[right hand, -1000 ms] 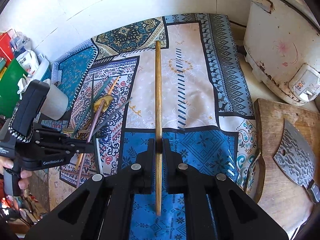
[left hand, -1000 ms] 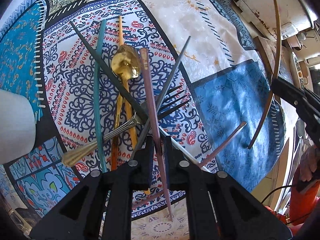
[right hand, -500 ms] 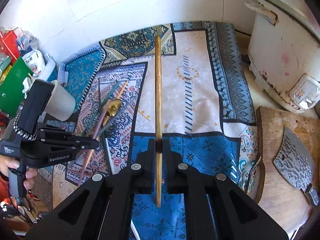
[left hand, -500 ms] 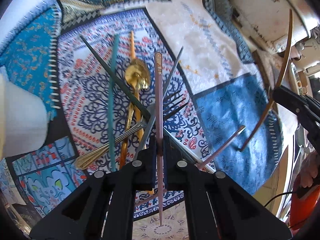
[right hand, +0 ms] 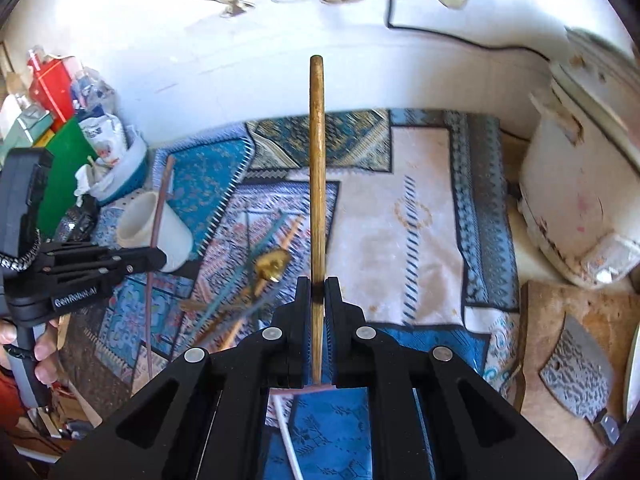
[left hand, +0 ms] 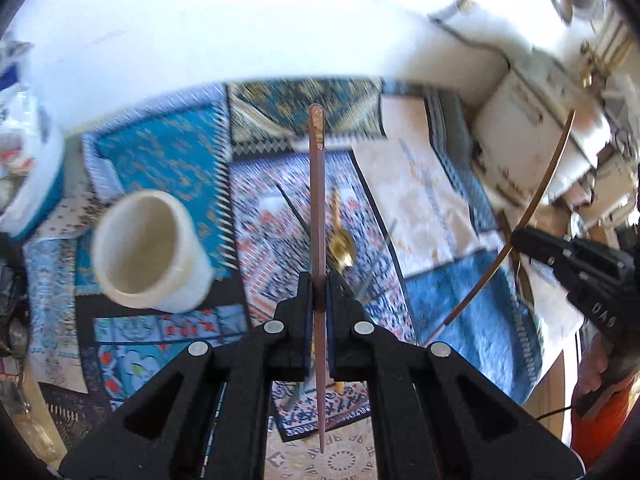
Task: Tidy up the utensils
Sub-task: 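Lift both held chopsticks and carry them toward the white cup, then lower both chopsticks into the white cup and open both tools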
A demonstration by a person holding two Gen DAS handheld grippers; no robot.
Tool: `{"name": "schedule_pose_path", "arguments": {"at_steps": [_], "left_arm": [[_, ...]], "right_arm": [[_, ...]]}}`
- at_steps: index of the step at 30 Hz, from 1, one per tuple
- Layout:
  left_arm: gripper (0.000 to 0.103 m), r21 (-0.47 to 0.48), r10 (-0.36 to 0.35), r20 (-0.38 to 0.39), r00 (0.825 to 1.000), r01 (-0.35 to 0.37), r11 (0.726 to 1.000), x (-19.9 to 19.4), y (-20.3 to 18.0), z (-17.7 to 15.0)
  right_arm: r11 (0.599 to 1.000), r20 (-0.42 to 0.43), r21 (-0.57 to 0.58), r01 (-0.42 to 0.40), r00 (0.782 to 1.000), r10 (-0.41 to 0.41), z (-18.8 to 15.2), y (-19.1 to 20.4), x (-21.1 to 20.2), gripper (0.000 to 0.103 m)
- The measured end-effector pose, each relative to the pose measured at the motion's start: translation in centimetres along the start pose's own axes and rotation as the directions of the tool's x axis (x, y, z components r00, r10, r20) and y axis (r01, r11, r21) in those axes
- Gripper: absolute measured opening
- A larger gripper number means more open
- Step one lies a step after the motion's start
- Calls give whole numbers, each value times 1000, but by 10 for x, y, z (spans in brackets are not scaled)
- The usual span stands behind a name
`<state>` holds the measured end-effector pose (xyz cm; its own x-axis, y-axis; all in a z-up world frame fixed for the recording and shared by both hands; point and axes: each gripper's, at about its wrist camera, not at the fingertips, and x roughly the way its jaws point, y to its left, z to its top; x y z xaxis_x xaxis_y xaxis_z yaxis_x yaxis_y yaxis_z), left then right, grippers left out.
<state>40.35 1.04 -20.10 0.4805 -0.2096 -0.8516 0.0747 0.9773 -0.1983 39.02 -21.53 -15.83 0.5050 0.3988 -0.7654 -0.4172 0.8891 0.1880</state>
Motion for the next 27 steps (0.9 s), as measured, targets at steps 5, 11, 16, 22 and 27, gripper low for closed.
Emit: {"name": "schedule_pose_path", "arguments": {"at_steps": [5,11,16,22,27], "left_arm": [[4,-69,29,97,995,-22,997,-33,22,3],[4,-133,75,193,978,-50,990,-64,48,15],[4,-160,120,268,956,-79,984,-86,64,26],[4,-205,148,338,929,-81,975,-104,91,43],[4,-233,184,373,910,-100,967,-106,111,58]], "right_arm": [[998,36,-53,-33,999,35,17,24,-1,6],[991,88,-112,-69,993,79,41,57,-6,6],[982,128,-163,-92,985,113,61,86,-8,6],[968,165,-217,-122,973,160,86,119,-6,6],[955,168,-247,-161,964,206,105,145,7,6]]}}
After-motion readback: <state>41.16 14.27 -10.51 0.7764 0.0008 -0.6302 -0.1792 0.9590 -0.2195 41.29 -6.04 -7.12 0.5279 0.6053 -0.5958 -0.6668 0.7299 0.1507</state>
